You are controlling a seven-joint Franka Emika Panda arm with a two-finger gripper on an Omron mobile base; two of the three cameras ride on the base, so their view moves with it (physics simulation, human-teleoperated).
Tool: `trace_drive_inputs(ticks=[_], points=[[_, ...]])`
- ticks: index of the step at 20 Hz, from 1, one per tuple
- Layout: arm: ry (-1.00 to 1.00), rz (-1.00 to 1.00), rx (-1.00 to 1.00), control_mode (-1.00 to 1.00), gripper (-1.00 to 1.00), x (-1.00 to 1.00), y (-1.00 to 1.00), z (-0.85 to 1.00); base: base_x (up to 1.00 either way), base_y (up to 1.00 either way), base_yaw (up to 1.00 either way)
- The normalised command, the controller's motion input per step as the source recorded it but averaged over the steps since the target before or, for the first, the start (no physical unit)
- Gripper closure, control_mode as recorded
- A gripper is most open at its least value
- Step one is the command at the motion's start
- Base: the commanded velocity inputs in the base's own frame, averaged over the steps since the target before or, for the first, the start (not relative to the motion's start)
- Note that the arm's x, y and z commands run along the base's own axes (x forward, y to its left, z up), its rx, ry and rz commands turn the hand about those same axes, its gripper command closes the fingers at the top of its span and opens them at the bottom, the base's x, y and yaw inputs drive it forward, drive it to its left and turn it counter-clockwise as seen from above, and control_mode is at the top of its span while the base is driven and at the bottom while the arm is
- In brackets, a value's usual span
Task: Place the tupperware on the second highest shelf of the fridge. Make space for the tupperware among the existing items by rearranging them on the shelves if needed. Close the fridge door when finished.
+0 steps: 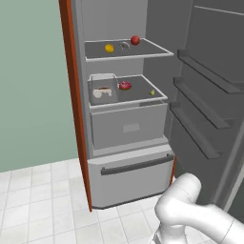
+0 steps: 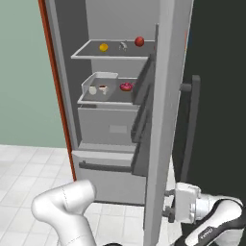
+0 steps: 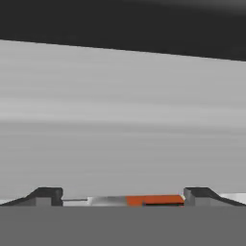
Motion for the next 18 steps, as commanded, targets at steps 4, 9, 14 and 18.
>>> trace_drive_inputs(ticks=[4,9,14,18], points=[[-0.03,0.24,-0.22,-1.0,-1.0,0.32,1.0,-0.03,0.0,0.0,0.0],[-0.19,0.0,-0.29,-1.0,-1.0,0.61,1.0,0.02,0.0,0.0,0.0],[-0.33,-0.17,-0.31,-1.0,-1.0,0.45,1.0,0.15,0.0,0.0,0.0],[-0.28,-0.24,-0.22,-1.0,-1.0,0.77,1.0,0.15,0.0,0.0,0.0]])
